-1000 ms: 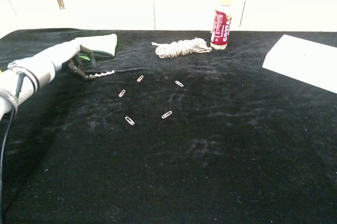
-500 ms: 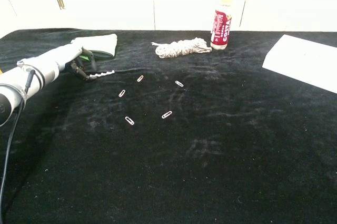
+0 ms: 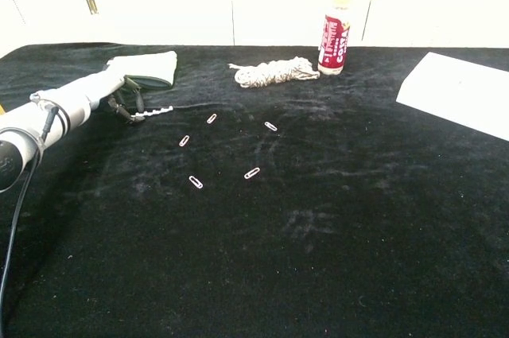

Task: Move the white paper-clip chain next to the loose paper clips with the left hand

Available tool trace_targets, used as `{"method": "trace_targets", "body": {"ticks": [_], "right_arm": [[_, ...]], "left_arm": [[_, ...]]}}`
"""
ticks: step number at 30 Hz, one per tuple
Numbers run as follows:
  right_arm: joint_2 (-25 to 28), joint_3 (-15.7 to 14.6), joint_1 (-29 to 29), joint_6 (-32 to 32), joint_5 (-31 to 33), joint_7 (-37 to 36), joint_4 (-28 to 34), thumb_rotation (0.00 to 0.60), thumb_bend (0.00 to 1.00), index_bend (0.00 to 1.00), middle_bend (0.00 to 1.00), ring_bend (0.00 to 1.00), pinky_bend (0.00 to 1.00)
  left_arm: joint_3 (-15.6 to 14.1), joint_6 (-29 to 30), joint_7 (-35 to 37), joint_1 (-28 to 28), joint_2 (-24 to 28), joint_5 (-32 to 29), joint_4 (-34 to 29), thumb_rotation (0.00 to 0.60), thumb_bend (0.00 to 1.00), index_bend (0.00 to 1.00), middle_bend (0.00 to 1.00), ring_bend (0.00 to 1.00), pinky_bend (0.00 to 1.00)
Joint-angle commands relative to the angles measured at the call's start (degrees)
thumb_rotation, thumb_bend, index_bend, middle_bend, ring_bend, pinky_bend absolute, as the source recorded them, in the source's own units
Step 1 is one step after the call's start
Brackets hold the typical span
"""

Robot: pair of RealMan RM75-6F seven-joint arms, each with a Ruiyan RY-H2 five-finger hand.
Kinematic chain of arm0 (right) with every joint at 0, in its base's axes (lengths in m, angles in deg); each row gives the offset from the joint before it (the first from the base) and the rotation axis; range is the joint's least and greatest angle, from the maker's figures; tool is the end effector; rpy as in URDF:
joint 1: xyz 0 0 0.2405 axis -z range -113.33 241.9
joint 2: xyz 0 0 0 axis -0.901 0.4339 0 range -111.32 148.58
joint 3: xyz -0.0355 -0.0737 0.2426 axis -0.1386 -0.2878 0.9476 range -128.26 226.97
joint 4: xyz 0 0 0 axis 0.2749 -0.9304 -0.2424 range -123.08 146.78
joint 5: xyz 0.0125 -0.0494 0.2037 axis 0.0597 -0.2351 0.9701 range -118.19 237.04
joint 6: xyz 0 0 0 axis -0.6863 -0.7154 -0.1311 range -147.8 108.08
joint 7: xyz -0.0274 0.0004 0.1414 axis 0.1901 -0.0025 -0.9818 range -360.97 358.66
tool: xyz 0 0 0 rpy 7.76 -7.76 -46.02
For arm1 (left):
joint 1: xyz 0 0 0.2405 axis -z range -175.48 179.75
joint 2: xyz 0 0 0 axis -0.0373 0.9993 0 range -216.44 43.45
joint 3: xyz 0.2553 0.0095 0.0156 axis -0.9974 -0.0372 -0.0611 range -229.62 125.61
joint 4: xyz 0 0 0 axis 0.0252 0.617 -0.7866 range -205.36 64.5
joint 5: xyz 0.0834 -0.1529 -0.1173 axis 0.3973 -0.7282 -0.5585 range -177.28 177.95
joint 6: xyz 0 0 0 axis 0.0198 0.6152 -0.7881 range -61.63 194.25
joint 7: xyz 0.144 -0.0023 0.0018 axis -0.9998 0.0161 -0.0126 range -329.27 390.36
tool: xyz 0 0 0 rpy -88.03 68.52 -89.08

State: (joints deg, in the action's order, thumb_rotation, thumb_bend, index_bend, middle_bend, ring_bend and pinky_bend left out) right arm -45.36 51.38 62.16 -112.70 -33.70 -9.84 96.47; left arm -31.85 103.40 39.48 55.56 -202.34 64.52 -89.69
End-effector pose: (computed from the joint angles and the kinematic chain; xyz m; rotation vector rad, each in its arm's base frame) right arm -0.3210 -0.1628 0.1801 1.4004 -0.8091 1.0229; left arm -0.2193 0.4600 -0.0463 -1.4656 -1.1468 -0.8241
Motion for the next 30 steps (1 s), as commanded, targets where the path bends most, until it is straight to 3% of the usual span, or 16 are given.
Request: {"method": "trace_targets", "body": {"ticks": [1, 9, 18, 24, 30], "right_arm": [[-0.02, -0.01, 0.04, -0.04, -0.02, 0.02, 0.00, 0.600, 0.22, 0.00, 0.00, 0.00, 0.00], [0.06, 0.05, 0.01, 0.23, 0.12, 0.03, 0.01, 0.600, 0.22, 0.00, 0.00, 0.00, 0.00], [0.06, -0.01, 0.07, 0.00, -0.24, -0.05, 0.02, 0.600, 0.22, 0.00, 0.00, 0.00, 0.00], [0.04, -0.38, 0.29, -0.78, -1.36, 0.01, -0.01, 0.600, 0.22, 0.00, 0.00, 0.00, 0.00], [-0.04, -0.84, 0.54, -1.78, -2.74, -0.01, -0.12, 0.600, 0.22, 0.00, 0.00, 0.00, 0.00]], "left_arm": [[-0.03, -0.08, 0.32, 0.08, -0.17, 0.13, 0.32, 0.600, 0.39, 0.51, 1.00, 1.00, 1.00], [0.00, 0.57, 0.32, 0.32, -1.04, 0.45, 2.48, 0.600, 0.46, 0.70, 1.00, 1.00, 1.00], [-0.08, 3.32, 0.54, -0.39, -0.80, 1.08, 2.23, 0.600, 0.50, 0.79, 1.00, 1.00, 1.00], [-0.71, 8.82, -1.12, -2.38, 0.83, 2.19, -1.72, 0.600, 0.50, 0.84, 1.00, 1.00, 1.00], [-2.06, 16.30, -3.64, -6.04, 3.81, 3.96, -10.74, 0.600, 0.52, 0.84, 1.00, 1.00, 1.00]]}}
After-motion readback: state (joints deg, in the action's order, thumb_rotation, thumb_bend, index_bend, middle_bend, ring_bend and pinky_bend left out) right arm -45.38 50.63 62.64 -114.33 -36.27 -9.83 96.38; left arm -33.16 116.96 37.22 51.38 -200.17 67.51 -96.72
